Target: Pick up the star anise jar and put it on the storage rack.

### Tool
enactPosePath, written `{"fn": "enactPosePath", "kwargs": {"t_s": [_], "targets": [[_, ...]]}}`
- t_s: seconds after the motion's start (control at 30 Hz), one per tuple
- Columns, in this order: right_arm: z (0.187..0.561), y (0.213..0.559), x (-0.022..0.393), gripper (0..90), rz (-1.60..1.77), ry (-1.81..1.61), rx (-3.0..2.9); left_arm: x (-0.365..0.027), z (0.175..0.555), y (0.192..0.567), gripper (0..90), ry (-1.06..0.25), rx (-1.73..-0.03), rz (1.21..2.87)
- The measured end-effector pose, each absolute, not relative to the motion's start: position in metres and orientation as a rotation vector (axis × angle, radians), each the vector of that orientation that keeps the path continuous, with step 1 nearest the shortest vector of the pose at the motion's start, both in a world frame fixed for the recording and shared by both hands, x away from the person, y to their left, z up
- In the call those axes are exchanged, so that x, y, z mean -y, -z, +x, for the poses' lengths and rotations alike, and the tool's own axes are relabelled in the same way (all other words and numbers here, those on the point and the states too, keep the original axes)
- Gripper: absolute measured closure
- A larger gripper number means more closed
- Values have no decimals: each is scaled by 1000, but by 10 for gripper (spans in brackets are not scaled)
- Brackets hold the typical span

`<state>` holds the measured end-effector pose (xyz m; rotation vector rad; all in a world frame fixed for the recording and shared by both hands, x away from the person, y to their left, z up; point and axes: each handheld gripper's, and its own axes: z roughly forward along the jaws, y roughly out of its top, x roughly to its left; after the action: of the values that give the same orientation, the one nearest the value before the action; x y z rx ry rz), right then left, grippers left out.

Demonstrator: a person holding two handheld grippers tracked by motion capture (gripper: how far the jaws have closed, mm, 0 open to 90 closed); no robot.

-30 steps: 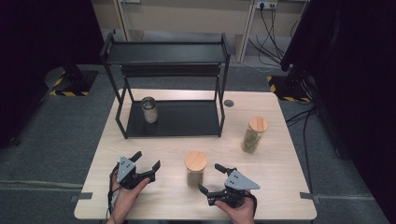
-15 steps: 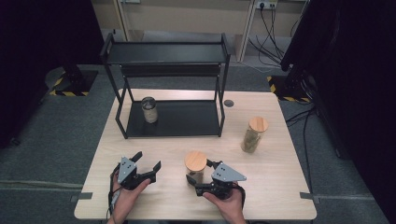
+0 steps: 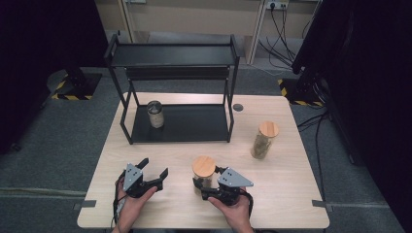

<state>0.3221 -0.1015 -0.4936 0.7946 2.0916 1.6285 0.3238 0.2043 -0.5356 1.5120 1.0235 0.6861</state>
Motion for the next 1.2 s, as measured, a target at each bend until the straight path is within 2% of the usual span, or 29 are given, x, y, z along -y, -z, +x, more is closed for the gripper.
{"fn": "enactPosePath", "kwargs": {"t_s": [1.2], "targets": [[390, 458, 80, 256, 889, -1618, -1915, -204, 323, 536, 115, -676, -1009, 1515]]}}
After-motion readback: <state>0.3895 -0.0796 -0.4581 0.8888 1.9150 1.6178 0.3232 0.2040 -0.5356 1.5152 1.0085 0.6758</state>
